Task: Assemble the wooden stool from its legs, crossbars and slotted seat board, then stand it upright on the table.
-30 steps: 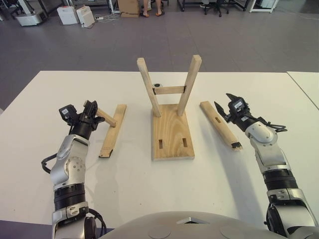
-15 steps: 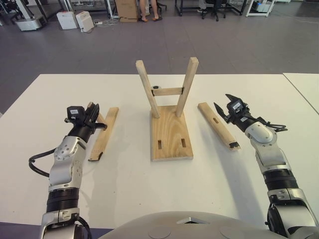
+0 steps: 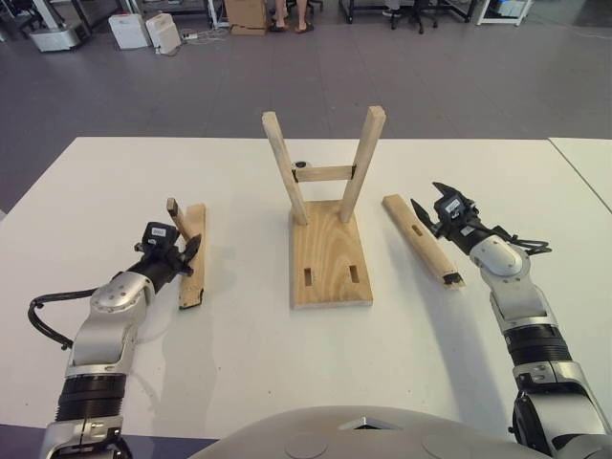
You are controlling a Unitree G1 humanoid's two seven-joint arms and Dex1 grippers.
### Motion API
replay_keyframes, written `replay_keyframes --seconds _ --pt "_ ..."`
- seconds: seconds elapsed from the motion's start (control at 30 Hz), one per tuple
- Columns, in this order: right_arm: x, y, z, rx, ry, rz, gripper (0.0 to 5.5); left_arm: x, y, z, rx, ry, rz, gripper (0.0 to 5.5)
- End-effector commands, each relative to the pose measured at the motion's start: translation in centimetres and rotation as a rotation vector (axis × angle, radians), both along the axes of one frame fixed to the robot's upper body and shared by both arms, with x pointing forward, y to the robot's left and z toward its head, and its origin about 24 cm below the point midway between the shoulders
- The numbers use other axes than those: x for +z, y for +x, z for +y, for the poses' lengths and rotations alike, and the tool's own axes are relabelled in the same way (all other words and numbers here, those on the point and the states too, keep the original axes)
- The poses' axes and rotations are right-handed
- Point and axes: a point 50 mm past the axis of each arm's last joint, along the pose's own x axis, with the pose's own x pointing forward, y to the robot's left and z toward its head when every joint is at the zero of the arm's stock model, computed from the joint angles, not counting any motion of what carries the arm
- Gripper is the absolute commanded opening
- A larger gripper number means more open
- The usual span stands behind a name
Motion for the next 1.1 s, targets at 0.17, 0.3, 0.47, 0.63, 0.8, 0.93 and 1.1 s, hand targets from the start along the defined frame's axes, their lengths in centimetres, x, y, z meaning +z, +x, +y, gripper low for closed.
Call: replay_keyframes --seconds 0.17,0.3,0.47,0.63,0.8,0.93,1.1 --pt "0.4 0.4 0.4 0.007 -0.013 -0.024 2.75 0.1 -0.8 -2.6 0.143 -0.162 0.117 3.34" --pt "0.3 0.4 0.5 0.011 -0.025 -0.022 2.75 -0.4 -1.2 -2.5 0.215 -0.143 0.180 3.53" --pt "0.1 0.4 0.7 0.013 -0.026 -0.020 2.75 0.2 -1.3 -2.1 0.233 -0.017 0.178 3.53" --pt "0.0 0.3 0.8 0.013 -0.025 -0.019 2.75 -0.7 -1.9 -2.1 0.228 0.004 0.223 3.53" --pt "0.0 0.4 1.0 0.015 -0.026 -0.022 2.75 -2.2 -2.6 -2.2 0.228 -0.031 0.283 2.68" --pt "0.3 0.4 1.1 0.003 0.019 -0.025 2.75 -1.8 -2.5 -1.8 0.215 -0.012 0.240 2.08" --pt "6.7 2.0 0.6 0.018 0.567 -0.058 2.75 5.4 0.5 -0.7 0.160 -0.121 -0.212 2.03"
